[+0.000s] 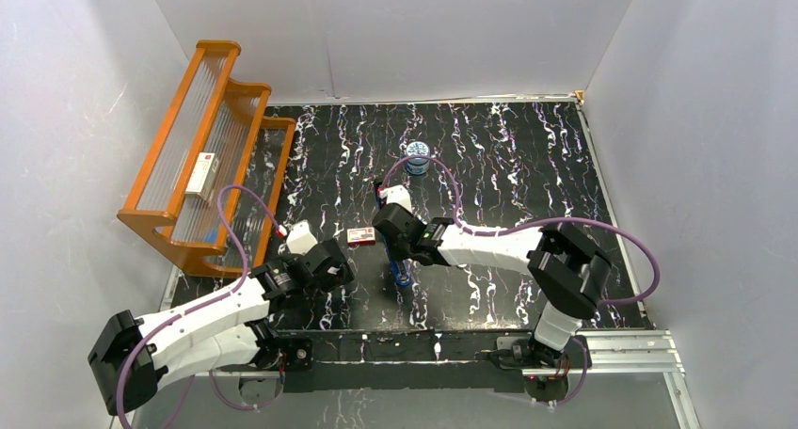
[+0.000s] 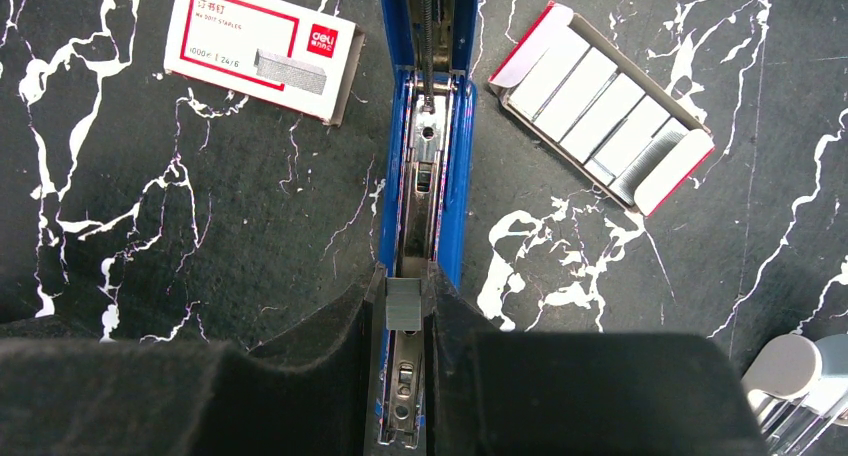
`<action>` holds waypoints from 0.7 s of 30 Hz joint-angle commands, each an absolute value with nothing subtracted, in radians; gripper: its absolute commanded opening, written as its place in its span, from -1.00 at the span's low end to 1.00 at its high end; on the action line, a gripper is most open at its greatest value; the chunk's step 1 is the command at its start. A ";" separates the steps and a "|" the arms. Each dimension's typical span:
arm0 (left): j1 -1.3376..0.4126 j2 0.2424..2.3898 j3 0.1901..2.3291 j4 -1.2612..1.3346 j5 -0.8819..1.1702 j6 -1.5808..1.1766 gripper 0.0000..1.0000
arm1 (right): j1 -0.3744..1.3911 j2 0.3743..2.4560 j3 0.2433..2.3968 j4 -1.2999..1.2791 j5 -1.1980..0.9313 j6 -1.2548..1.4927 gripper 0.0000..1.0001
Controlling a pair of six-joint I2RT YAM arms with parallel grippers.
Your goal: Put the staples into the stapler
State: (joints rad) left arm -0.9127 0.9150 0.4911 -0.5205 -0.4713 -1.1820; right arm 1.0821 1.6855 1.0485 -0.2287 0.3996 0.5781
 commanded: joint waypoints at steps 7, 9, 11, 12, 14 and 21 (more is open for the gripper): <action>-0.908 0.920 0.520 -0.519 -0.506 -1.183 0.71 | 1.086 1.609 1.028 -0.193 0.456 0.592 -0.50; -0.909 0.923 0.520 -0.518 -0.505 -1.182 0.71 | 1.086 1.615 1.030 -0.198 0.456 0.592 -0.50; -0.909 0.923 0.520 -0.517 -0.505 -1.182 0.71 | 1.085 1.616 1.026 -0.194 0.452 0.592 -0.50; -0.908 0.923 0.519 -0.517 -0.505 -1.182 0.71 | 1.086 1.616 1.026 -0.191 0.450 0.592 -0.50; -0.908 0.922 0.518 -0.517 -0.503 -1.184 0.71 | 1.086 1.622 1.025 -0.192 0.451 0.591 -0.50; -0.909 0.922 0.517 -0.518 -0.503 -1.184 0.71 | 1.086 1.639 1.023 -0.189 0.437 0.583 -0.50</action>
State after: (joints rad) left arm -0.9127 0.9226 0.4911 -0.5091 -0.4709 -1.1820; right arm 1.0821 1.6489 1.0298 -0.2249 0.4232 0.5797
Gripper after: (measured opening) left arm 0.858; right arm 0.255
